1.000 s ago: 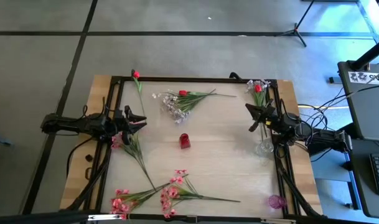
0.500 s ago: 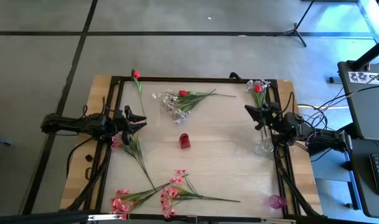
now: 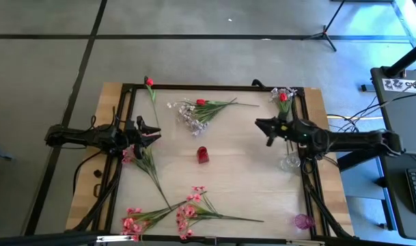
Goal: Sort flowers into vase by color
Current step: Put the right red tulip into the red vase
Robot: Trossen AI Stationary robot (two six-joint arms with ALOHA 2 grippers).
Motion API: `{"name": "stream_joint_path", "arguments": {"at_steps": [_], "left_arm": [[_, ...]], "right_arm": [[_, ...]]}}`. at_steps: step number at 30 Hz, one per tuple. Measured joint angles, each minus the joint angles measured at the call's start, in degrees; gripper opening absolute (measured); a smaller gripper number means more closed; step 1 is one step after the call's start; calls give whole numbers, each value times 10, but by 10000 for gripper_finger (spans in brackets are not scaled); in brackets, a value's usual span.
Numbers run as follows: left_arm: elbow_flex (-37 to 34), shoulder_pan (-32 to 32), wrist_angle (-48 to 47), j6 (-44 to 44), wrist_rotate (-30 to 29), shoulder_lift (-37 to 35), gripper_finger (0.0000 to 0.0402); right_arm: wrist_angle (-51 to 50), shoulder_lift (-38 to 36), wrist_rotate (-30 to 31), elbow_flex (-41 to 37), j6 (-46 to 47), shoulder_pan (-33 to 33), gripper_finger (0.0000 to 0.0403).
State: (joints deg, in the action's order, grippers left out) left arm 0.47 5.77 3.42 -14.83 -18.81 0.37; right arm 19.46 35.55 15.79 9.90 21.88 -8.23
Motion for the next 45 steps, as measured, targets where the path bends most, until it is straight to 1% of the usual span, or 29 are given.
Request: {"name": "stream_joint_path", "arguments": {"at_steps": [2, 4, 6, 8, 11, 15, 18, 20, 21, 24, 28, 30, 32, 34, 36, 39, 42, 45], "left_arm": [[0, 0, 0, 0, 0, 0, 142], [0, 0, 0, 0, 0, 0, 142], [0, 0, 0, 0, 0, 0, 142], [0, 0, 0, 0, 0, 0, 142], [0, 0, 0, 0, 0, 0, 142], [0, 0, 0, 0, 0, 0, 142], [0, 0, 0, 0, 0, 0, 142], [0, 0, 0, 0, 0, 0, 142], [0, 0, 0, 0, 0, 0, 142], [0, 0, 0, 0, 0, 0, 142], [0, 0, 0, 0, -1, 0, 142], [0, 0, 0, 0, -3, 0, 142], [0, 0, 11, -29, -4, 0, 142], [0, 0, 26, -65, -4, 0, 142], [0, 0, 25, -74, -4, 0, 142], [1, 0, 23, -71, -5, 0, 142], [1, 0, 23, -71, -5, 0, 142], [1, 0, 23, -71, -4, 0, 142]], "right_arm": [[-16, 55, 33, 35, -12, 0, 126], [-58, 103, 91, 73, -17, -3, 154], [-118, 148, 153, 117, -18, -18, 175], [-200, 189, 179, 164, -7, -46, 187], [-329, 243, 163, 234, 18, -113, 192], [-471, 309, 115, 298, 38, -220, 193], [-534, 349, 61, 319, 52, -294, 193], [-562, 371, 23, 320, 55, -332, 193], [-574, 381, 15, 320, 62, -347, 193], [-609, 406, 21, 320, 94, -374, 193], [-658, 414, 67, 320, 143, -379, 193], [-678, 414, 89, 319, 165, -379, 193], [-673, 414, 96, 307, 181, -379, 193], [-645, 416, 81, 289, 187, -380, 193], [-603, 416, 64, 271, 186, -380, 193], [-572, 416, 73, 249, 186, -379, 191], [-547, 416, 87, 231, 190, -379, 172], [-528, 416, 92, 217, 190, -379, 136]]}}
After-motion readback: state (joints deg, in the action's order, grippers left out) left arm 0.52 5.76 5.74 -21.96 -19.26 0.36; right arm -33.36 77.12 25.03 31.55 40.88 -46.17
